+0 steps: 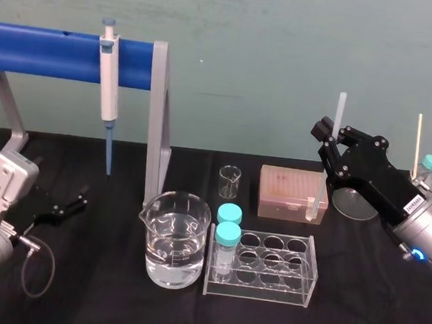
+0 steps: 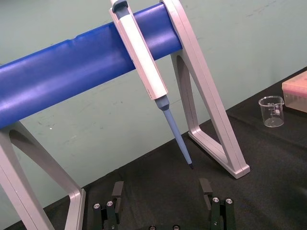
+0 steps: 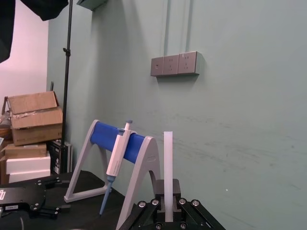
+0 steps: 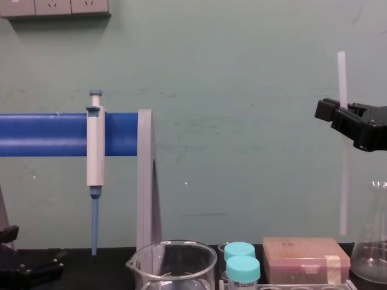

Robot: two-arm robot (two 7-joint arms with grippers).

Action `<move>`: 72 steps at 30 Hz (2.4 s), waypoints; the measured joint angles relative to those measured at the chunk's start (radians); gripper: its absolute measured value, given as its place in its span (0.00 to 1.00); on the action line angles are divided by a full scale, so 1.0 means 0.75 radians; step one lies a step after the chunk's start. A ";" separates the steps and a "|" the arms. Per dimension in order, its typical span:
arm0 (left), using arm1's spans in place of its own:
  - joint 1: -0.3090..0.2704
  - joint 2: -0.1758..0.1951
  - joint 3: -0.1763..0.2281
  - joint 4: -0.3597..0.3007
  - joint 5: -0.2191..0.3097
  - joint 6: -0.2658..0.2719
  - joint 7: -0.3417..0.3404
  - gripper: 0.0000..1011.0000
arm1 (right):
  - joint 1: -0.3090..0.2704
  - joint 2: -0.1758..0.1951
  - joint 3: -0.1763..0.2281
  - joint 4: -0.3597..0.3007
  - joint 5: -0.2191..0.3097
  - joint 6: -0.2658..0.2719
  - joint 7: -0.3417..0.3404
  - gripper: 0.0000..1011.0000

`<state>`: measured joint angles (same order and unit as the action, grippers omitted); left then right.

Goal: Pick up the stirring rod with one hand, then place it down.

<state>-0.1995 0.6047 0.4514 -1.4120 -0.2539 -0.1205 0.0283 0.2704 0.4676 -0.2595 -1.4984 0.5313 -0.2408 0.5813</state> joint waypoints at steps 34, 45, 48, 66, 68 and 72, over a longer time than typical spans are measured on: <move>0.000 0.000 0.000 0.000 0.000 0.000 0.000 0.99 | -0.005 0.004 -0.002 0.000 0.004 0.004 0.004 0.07; 0.000 0.000 0.000 0.000 0.000 0.000 0.000 0.99 | -0.010 0.005 -0.003 -0.004 0.004 0.004 0.003 0.07; 0.000 0.000 0.000 0.000 0.000 0.000 0.000 0.99 | -0.010 0.005 -0.004 -0.004 0.004 0.004 0.005 0.07; 0.000 0.000 0.000 0.000 0.000 0.000 0.000 0.99 | -0.077 0.069 -0.067 -0.006 0.110 0.075 0.117 0.07; 0.000 0.000 0.000 0.000 0.000 0.000 0.000 0.99 | -0.084 0.074 -0.071 -0.006 0.115 0.078 0.115 0.07; 0.000 0.000 0.000 0.000 0.000 0.000 0.000 0.99 | -0.089 0.077 -0.079 0.002 0.115 0.078 0.108 0.07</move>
<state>-0.1995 0.6047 0.4514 -1.4120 -0.2539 -0.1205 0.0283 0.2038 0.5257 -0.3191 -1.4967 0.6179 -0.1819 0.6622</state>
